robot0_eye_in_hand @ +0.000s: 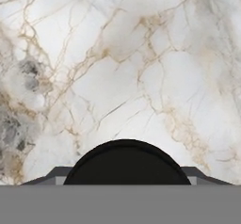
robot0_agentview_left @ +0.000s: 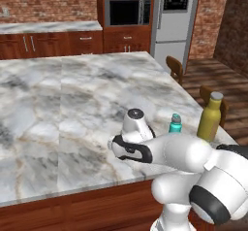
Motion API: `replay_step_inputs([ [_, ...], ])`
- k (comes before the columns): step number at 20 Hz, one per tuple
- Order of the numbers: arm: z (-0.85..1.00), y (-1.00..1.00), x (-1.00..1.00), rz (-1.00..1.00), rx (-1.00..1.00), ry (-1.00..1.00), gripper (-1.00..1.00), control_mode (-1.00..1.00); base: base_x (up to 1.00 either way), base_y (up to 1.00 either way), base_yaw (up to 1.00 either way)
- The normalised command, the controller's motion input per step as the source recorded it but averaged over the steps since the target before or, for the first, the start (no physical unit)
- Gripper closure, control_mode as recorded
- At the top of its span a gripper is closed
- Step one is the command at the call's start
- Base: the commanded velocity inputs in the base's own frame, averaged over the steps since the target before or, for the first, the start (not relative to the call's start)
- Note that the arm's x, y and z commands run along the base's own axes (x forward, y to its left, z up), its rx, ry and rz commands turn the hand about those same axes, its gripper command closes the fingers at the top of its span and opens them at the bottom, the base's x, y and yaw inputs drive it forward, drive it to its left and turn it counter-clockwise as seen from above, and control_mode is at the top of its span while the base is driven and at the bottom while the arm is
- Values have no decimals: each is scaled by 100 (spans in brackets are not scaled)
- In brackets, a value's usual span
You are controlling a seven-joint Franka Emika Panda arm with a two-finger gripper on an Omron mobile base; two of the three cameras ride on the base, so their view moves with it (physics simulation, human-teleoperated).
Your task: Move the drinks to the dining counter.
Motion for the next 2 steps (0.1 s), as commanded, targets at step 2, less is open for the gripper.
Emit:
replay_step_inputs([
  [2,-13,-33,-31,0,0,0,-100,-100,0,0,0],
])
